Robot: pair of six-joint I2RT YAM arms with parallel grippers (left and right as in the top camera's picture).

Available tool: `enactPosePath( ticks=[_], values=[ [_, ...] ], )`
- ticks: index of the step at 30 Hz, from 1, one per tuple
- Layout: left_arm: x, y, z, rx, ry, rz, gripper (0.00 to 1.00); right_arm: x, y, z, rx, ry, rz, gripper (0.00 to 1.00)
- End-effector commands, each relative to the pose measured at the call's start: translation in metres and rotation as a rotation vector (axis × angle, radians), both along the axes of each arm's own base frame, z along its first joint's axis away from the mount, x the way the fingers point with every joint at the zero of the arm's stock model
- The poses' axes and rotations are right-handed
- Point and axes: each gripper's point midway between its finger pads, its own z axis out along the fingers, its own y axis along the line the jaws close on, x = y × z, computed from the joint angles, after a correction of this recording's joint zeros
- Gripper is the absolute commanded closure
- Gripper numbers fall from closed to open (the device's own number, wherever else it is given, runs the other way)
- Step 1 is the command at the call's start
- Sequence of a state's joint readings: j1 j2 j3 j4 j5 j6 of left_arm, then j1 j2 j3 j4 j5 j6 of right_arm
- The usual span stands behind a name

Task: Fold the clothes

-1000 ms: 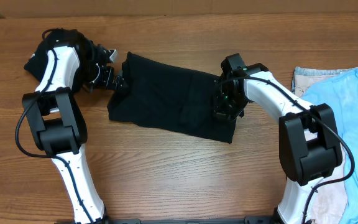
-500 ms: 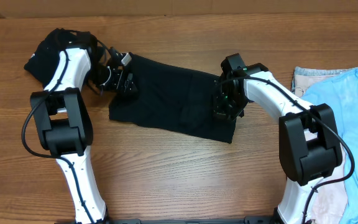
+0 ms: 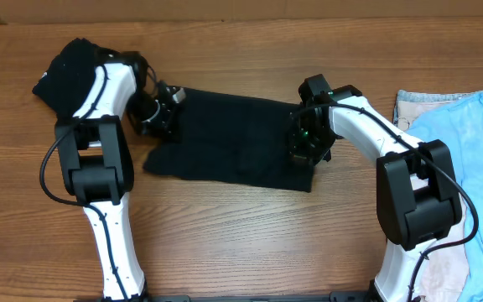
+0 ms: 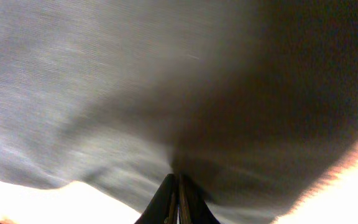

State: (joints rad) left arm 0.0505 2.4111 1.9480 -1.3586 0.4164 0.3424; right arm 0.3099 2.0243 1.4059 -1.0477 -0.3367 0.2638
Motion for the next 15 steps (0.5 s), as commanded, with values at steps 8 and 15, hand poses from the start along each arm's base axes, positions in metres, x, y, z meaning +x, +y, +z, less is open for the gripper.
enactPosePath(
  ticks=[8, 15],
  values=[
    [0.061, 0.021, 0.14, 0.099, -0.274, 0.089, 0.94, 0.028, -0.002, 0.073, 0.057, -0.208, -0.017, 0.96],
    [0.052, -0.04, 0.143, 0.131, -0.287, -0.049, 0.91, 0.032, -0.033, 0.073, 0.04, -0.176, -0.101, 0.96]
  ],
)
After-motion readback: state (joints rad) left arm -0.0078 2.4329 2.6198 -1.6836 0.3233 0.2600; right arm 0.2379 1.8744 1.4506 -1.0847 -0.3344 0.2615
